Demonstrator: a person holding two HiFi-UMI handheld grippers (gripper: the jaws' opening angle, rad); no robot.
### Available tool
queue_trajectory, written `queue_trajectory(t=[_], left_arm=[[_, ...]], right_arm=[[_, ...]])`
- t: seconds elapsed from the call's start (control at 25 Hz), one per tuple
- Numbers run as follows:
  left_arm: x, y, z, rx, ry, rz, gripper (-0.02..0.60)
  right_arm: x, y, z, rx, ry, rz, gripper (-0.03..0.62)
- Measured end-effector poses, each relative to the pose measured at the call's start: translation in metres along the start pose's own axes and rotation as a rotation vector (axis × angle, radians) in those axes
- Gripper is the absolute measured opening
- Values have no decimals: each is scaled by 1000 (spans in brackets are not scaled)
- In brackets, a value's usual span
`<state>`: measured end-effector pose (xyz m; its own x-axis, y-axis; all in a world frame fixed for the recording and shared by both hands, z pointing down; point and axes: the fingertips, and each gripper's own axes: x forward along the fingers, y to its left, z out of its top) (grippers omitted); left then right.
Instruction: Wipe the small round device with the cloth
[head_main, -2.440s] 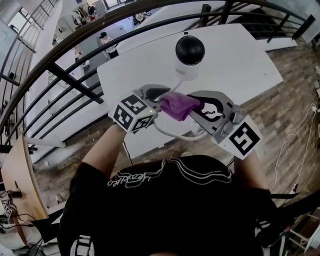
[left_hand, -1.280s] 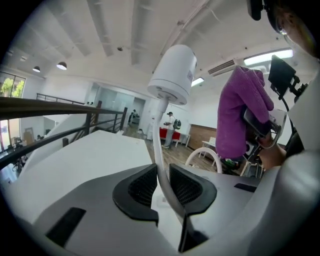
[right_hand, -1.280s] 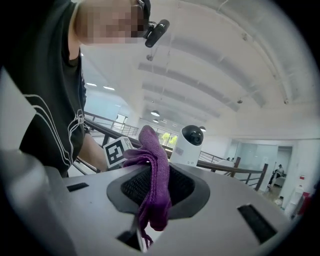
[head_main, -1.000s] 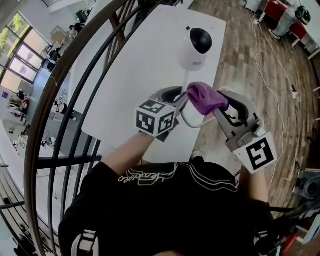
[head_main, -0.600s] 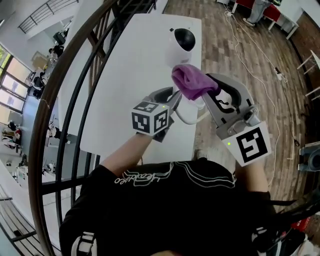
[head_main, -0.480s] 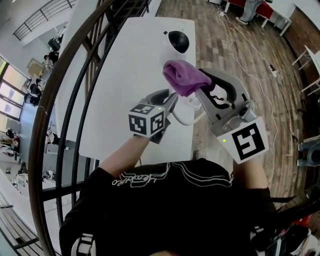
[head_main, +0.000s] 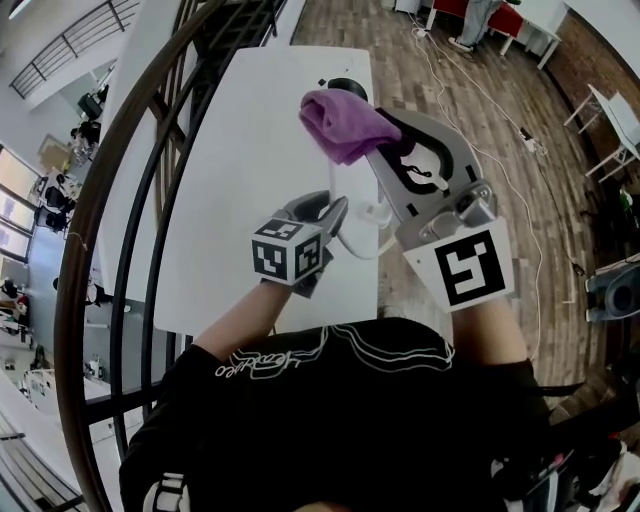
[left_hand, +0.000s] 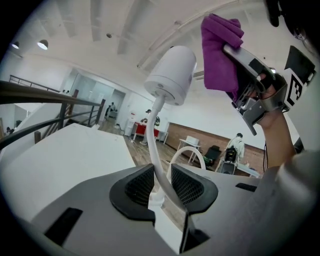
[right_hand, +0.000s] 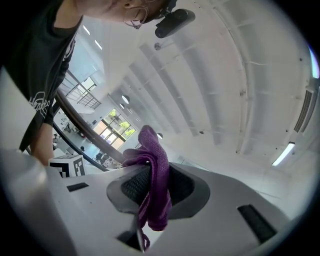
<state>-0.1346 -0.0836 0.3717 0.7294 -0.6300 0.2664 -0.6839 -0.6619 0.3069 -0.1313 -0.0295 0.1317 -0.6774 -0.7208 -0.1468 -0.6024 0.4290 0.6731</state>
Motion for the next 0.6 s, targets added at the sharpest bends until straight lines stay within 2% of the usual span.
queue_trajectory(t=[0.32, 0.6], left_arm=[[-3, -1, -4, -8, -4, -21, 103], [-2, -1, -5, -9, -12, -33, 104]], right_arm=[[14, 17, -17, -112, 81, -2, 72], [20, 29, -26, -105, 106, 15, 72]])
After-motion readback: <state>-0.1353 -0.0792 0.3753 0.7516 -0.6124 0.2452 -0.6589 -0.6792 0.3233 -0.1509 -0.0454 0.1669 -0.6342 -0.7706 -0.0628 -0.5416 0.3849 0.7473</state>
